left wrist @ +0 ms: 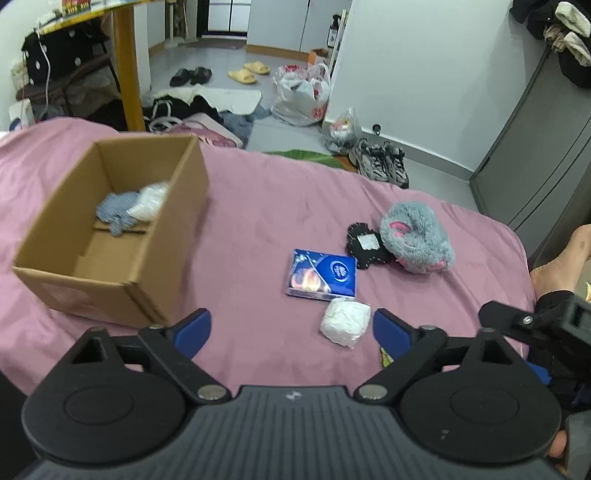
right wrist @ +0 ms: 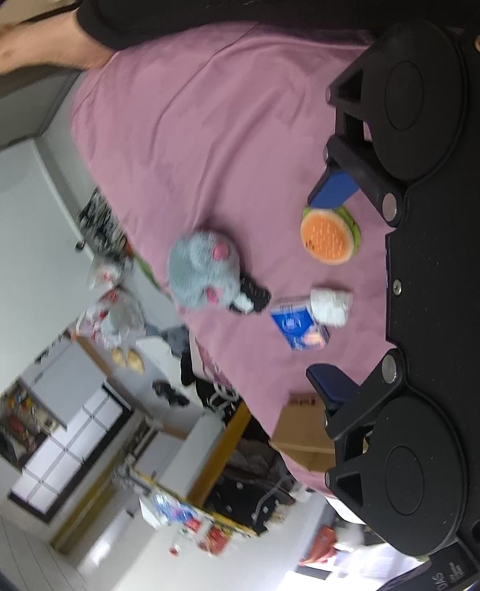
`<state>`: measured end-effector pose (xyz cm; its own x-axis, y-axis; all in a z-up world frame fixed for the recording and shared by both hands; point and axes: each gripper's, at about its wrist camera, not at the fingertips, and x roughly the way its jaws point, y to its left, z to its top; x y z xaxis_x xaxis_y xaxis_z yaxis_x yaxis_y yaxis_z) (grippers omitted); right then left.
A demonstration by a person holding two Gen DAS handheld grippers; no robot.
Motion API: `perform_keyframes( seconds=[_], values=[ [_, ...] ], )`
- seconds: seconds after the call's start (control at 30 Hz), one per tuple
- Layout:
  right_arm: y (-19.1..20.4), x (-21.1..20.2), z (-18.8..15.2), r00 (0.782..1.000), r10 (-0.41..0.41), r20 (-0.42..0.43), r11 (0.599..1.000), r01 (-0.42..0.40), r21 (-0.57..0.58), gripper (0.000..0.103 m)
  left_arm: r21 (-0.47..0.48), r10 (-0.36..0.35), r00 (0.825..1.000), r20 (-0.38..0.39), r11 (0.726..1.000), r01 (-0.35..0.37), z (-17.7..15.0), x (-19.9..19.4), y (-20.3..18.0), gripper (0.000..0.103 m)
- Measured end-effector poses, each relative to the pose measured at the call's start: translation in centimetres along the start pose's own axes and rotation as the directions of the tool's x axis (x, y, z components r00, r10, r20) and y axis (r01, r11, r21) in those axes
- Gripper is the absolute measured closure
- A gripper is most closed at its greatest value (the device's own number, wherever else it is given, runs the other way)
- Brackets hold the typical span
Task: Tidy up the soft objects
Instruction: 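Grasp the white cloth bundle with the left tool while the right tool grasps the burger plush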
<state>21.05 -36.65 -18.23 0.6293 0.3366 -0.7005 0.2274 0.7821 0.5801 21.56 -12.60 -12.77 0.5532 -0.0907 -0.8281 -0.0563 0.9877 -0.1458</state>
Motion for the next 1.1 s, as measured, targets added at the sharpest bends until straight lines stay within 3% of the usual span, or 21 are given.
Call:
perform_keyframes(
  seconds=[0.1,0.27,0.4,0.67,0.77,0.83,0.9,1.1],
  values=[
    [-1.2,0.9,0.2,1.0,-0.019,-0.016,0.998,0.02,0.053,0.031,-0.008,-0.008,1.0,-0.026,1.0,0.008,0.0,1.4,-0.5,0.019],
    [-2.2,2.2,0.3,0.999,-0.035,-0.037,0.992,0.039,0.116,0.035,-0.023,-0.023,0.998,-0.067,0.999,0.022,-0.1,3.9,-1.4,0.025],
    [-3.3,3.2,0.1,0.996,-0.074,-0.055,0.98,0.082,0.179,0.045,-0.031,-0.033,0.995,-0.098,0.999,0.031,-0.2,6.1,-2.0,0.03],
    [-4.5,5.3,-0.2,0.993,-0.066,-0.096,0.962,0.089,0.257,0.045,-0.049,-0.035,0.989,-0.144,0.998,0.028,-0.4,9.5,-2.3,0.032],
    [-5.0,6.1,-0.4,0.993,-0.051,-0.111,0.954,0.081,0.289,0.045,-0.065,-0.045,0.984,-0.175,0.997,0.034,-0.6,10.6,-2.1,0.038],
    [-5.1,6.6,-0.5,0.992,-0.047,-0.119,0.951,0.08,0.298,0.045,-0.086,-0.041,0.979,-0.201,0.996,0.023,-0.9,11.3,-1.8,0.055],
    [-5.0,7.2,-0.6,0.991,-0.028,-0.129,0.949,0.067,0.309,0.045,-0.1,-0.031,0.979,-0.201,0.995,0.011,-1.0,11.4,-1.5,0.064],
    [-5.0,8.6,-0.8,0.989,-0.033,-0.147,0.945,0.078,0.317,0.045,-0.124,-0.051,0.98,-0.19,0.992,0.028,-0.9,9.9,-0.2,0.065]
  ],
)
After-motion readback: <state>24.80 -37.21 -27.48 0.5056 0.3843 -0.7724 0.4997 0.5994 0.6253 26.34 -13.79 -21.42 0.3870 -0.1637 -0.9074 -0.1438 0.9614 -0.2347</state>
